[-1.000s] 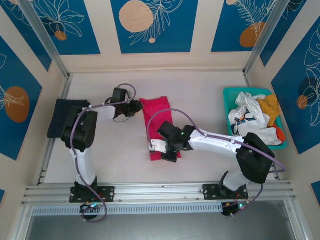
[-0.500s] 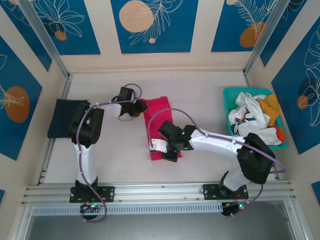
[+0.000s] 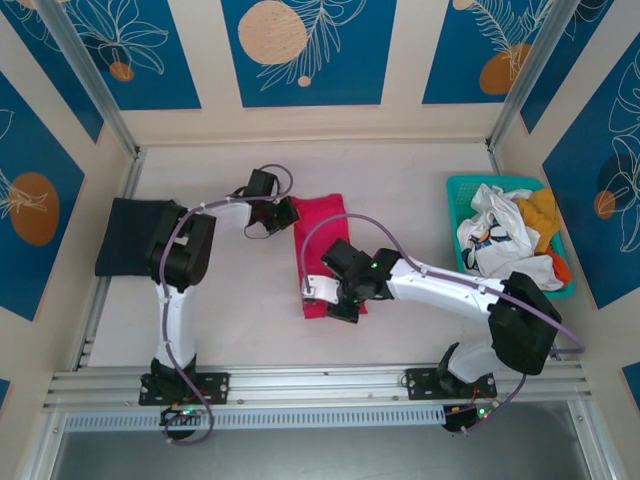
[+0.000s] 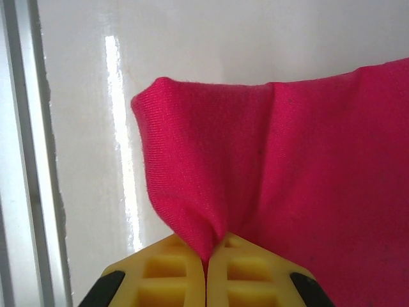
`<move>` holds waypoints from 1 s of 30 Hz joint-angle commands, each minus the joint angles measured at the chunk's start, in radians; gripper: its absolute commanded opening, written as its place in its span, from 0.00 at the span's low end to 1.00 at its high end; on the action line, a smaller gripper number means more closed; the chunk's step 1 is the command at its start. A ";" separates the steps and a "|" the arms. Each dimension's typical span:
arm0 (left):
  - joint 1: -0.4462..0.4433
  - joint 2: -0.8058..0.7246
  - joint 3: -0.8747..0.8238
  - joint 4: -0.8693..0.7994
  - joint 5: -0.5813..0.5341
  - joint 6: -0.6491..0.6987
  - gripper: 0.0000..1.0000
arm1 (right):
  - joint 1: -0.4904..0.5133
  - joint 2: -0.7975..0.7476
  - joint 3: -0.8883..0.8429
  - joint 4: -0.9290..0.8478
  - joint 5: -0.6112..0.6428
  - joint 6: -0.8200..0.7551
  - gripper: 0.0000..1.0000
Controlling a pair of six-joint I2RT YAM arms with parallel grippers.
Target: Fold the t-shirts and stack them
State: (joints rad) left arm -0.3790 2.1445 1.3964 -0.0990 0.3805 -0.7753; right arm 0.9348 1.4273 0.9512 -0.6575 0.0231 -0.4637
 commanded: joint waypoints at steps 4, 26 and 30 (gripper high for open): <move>-0.034 -0.013 -0.141 -0.055 0.043 0.039 0.00 | -0.003 -0.080 0.078 -0.139 -0.066 0.005 0.00; -0.009 -0.084 -0.370 0.030 0.148 0.080 0.00 | -0.289 0.206 0.455 -0.192 -0.093 -0.287 0.00; 0.002 -0.074 -0.373 0.035 0.159 0.088 0.00 | -0.325 0.292 0.533 -0.191 -0.117 -0.313 0.00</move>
State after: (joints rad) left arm -0.3912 1.9991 1.0622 0.1081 0.5800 -0.7231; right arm 0.6273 1.6814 1.4242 -0.8326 -0.0380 -0.7280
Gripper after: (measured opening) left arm 0.042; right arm 0.075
